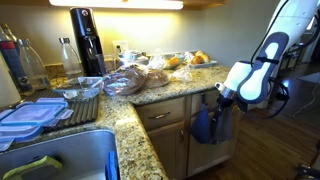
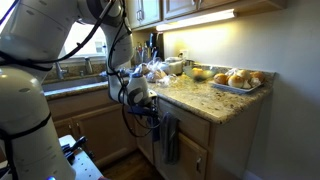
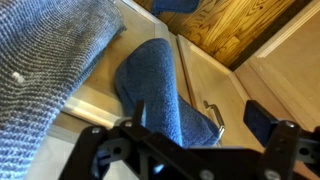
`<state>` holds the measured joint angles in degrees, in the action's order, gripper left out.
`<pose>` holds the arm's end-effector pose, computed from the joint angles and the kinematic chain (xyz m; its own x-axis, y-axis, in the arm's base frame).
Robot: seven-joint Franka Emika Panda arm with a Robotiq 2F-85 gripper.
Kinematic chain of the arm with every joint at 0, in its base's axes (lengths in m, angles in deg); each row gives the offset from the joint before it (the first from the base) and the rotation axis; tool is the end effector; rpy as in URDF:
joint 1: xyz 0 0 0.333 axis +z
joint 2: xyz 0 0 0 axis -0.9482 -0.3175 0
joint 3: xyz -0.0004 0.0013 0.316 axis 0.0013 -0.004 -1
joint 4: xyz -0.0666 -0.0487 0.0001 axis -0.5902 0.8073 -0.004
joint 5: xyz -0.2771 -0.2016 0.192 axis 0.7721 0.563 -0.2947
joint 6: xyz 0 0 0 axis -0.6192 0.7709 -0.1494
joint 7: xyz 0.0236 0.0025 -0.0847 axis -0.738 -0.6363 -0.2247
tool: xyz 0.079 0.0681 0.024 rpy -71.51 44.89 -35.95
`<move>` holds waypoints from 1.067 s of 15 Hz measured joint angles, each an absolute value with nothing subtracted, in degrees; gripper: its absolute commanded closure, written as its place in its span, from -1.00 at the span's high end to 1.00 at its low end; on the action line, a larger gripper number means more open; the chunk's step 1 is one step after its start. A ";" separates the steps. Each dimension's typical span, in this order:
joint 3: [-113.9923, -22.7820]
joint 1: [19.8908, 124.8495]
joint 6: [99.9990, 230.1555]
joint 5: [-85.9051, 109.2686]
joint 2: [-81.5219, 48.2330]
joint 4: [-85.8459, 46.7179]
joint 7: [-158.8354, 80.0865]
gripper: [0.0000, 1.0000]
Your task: Put the left towel on the countertop
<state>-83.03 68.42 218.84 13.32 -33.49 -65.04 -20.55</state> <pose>0.4936 0.0817 0.1147 0.8671 0.3813 0.3206 0.4057 -0.9140 -0.0102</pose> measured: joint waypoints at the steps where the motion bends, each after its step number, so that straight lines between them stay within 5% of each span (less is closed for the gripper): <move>1: -82.65 68.49 220.18 13.70 -34.34 -64.69 -20.55 1.00; 9: -81.96 68.51 226.39 16.44 -41.37 -60.45 -21.32 0.96; 10: -81.79 68.61 227.36 16.77 -41.96 -60.12 -21.32 0.85; 11: -81.29 69.03 228.40 16.98 -42.39 -59.81 -21.32 0.51; 16: -79.60 70.99 228.43 17.76 -42.53 -56.07 -21.32 -0.17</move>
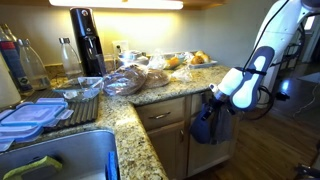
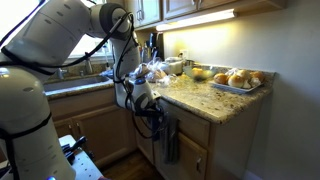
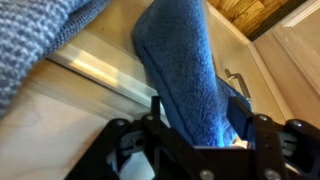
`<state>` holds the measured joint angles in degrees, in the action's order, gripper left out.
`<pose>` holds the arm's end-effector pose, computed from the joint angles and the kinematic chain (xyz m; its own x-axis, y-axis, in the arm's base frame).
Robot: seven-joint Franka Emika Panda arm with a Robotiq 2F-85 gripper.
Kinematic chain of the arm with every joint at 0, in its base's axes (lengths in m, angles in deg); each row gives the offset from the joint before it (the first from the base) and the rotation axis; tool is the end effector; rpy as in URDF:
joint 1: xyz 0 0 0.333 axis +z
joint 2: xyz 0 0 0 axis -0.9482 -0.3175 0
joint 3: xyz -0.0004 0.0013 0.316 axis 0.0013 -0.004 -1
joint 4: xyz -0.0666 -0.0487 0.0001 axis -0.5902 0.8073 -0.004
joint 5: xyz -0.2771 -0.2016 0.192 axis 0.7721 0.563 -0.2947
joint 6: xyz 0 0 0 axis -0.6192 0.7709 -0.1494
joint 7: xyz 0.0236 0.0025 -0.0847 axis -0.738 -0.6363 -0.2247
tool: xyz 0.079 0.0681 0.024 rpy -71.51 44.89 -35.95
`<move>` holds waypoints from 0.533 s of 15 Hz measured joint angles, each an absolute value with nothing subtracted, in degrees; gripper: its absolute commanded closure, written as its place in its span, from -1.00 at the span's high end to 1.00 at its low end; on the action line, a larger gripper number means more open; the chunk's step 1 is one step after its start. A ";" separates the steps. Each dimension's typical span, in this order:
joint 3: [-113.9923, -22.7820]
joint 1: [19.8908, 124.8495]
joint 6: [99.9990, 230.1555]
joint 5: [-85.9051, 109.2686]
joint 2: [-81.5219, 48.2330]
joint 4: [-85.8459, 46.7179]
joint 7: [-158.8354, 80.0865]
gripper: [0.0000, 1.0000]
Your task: Put the left towel on the countertop
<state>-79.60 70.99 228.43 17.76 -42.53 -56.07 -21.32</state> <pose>0.5342 0.0847 0.0924 0.7886 0.4051 0.4627 0.4334 -0.8999 0.0493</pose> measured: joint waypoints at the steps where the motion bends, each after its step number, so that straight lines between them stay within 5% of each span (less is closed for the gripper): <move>1: -79.43 71.35 228.45 17.79 -42.51 -55.91 -21.32 -0.32; 5: -79.03 72.21 228.46 17.80 -42.51 -55.67 -21.32 -0.81; 8: -78.73 72.42 228.42 17.84 -42.49 -55.98 -21.32 -0.89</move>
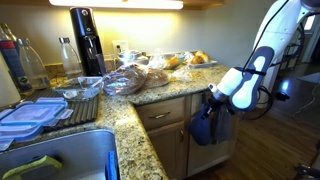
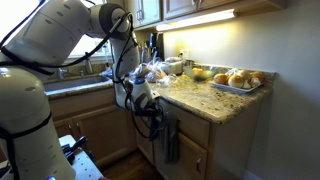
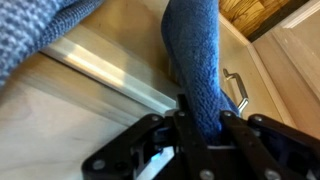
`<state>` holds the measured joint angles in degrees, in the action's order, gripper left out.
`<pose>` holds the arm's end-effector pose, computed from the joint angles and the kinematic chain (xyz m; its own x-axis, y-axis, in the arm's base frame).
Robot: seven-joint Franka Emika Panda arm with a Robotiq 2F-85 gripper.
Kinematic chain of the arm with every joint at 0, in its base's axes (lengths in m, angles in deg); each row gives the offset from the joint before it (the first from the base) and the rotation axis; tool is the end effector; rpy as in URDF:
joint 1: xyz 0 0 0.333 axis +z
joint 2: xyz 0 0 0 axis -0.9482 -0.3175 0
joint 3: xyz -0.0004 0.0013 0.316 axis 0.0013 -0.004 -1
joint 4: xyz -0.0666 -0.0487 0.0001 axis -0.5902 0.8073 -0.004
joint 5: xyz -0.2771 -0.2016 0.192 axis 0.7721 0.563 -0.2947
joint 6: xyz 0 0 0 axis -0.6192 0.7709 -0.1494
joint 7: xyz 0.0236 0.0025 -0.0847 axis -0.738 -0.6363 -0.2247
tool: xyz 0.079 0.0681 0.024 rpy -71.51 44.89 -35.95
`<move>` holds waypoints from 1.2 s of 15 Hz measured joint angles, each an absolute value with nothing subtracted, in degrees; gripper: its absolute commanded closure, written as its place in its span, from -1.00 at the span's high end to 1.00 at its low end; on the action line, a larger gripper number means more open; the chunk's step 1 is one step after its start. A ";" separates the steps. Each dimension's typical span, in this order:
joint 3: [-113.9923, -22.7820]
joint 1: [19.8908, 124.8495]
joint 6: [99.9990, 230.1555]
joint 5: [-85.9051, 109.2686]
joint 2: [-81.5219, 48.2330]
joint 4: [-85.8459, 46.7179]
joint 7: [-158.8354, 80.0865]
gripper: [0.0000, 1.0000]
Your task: Put the left towel on the countertop
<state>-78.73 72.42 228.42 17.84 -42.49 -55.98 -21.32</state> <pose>0.5338 0.0897 0.0923 0.7813 0.4216 0.4602 0.4467 -0.8927 0.0595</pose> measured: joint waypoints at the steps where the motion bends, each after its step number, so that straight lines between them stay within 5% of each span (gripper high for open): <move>1: -78.19 72.87 228.38 17.82 -42.43 -56.48 -21.32 -0.91; 18: -64.35 88.84 228.36 15.84 -34.69 -65.11 -21.09 -0.84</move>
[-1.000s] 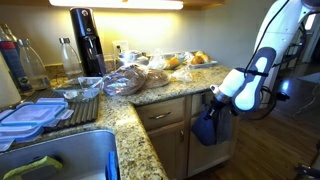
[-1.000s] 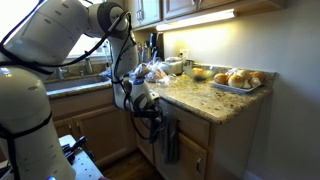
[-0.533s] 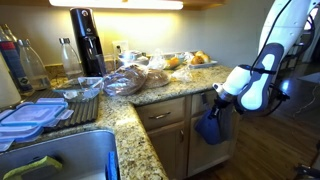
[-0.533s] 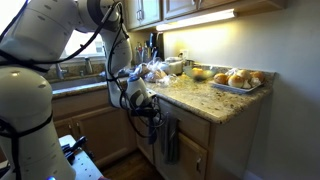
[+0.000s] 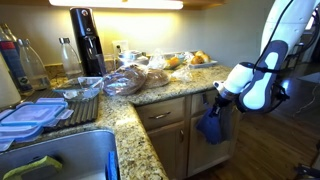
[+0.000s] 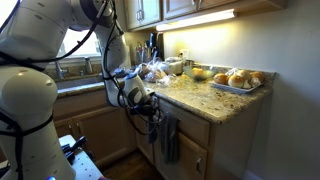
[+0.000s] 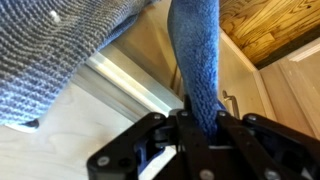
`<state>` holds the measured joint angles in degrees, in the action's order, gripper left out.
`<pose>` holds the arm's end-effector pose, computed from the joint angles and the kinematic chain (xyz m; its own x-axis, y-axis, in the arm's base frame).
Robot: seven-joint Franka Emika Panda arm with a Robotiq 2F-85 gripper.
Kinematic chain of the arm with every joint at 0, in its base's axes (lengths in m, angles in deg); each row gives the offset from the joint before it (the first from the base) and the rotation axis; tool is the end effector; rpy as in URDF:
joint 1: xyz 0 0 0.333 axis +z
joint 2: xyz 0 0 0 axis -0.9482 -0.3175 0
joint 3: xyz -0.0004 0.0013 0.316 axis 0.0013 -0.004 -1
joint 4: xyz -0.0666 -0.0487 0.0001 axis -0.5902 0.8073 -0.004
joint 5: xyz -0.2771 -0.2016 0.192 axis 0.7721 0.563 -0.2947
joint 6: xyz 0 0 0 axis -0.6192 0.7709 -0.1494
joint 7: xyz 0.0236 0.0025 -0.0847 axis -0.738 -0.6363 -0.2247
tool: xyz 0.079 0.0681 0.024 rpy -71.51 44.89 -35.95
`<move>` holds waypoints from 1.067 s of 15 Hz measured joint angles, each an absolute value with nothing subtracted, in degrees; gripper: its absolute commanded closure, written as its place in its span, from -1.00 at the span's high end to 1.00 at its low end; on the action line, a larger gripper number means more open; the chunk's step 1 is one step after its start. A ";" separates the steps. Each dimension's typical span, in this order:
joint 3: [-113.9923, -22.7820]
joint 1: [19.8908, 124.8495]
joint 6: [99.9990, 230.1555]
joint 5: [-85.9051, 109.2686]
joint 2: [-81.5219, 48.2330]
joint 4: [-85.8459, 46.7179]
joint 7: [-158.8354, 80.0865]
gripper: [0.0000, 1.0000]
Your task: Put the left towel on the countertop
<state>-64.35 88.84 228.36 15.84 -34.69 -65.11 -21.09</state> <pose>0.4958 0.0917 0.1197 0.7543 0.5304 0.3870 0.4968 -0.8464 0.1917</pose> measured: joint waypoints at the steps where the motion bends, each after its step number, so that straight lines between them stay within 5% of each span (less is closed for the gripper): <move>1: -63.79 89.48 228.37 15.83 -34.44 -65.08 -20.95 -0.84; 16: -57.67 97.61 228.03 11.30 -27.11 -71.36 -18.97 -0.84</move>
<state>-57.67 97.61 228.03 11.30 -27.11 -71.36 -18.97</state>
